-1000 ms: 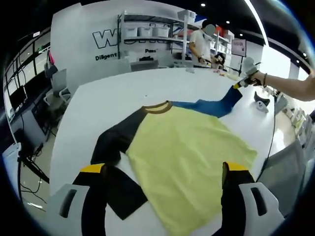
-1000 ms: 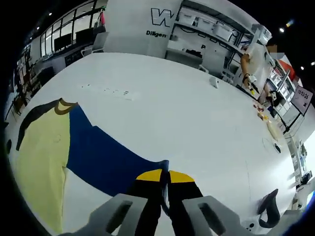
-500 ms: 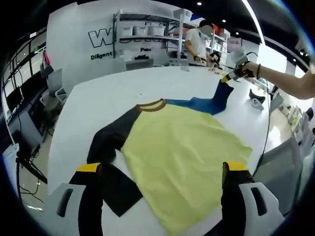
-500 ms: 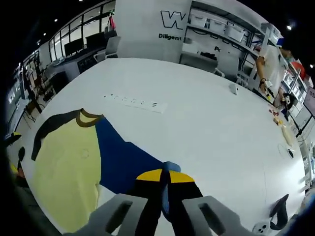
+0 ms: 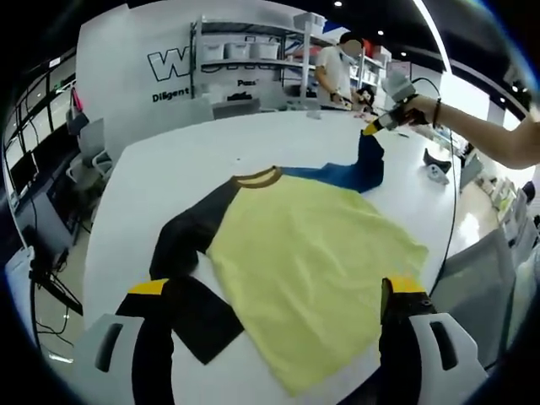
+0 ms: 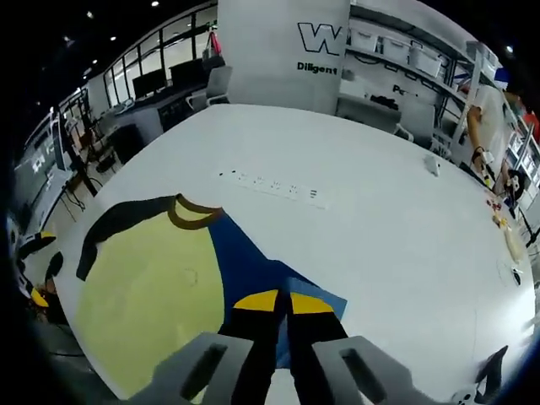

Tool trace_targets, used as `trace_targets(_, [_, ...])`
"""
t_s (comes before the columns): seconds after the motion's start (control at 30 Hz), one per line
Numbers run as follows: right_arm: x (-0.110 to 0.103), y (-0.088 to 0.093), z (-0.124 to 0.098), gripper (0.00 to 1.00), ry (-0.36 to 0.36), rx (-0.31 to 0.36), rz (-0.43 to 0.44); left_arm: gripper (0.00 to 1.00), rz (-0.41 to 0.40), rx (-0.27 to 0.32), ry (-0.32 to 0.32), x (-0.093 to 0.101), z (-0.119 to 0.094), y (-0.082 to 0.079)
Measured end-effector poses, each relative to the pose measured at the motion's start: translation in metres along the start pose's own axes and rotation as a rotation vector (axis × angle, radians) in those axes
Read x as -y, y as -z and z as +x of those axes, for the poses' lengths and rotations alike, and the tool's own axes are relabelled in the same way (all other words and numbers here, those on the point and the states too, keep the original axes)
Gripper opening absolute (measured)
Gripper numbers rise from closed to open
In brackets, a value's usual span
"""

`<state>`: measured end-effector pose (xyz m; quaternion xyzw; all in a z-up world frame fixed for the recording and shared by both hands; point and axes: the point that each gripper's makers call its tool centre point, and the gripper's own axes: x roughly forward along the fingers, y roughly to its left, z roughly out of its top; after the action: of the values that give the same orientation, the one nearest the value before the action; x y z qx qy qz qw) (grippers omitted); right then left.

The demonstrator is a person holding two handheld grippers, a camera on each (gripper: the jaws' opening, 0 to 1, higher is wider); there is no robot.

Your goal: Fold the garment on the visible template until the final outline fits inside the template.

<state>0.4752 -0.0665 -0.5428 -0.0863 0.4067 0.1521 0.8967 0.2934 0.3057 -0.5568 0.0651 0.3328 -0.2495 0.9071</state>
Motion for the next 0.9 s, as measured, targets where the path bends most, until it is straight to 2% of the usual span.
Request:
trace_targets(0.27, [-0.033,-0.023,-0.005,0.0,-0.052,0.038,-0.035,0.99,-0.006,0.015,-0.007,-0.002,-0.003,-0.002])
trace_targets(0.53, [-0.05,-0.03,-0.005,0.0,-0.081,0.045,-0.045,0.99,-0.01,0.021,-0.005,0.0,-0.003,-0.003])
trace_targets(0.57, [-0.069,-0.034,-0.004,0.0,-0.116,0.048,-0.054,0.99,-0.005,0.02,0.004,0.003,-0.003,-0.002])
trace_targets(0.9, [-0.103,-0.047,0.0,0.0,-0.172,0.052,-0.1,0.99,0.012,0.012,0.026,0.007,-0.006,0.001])
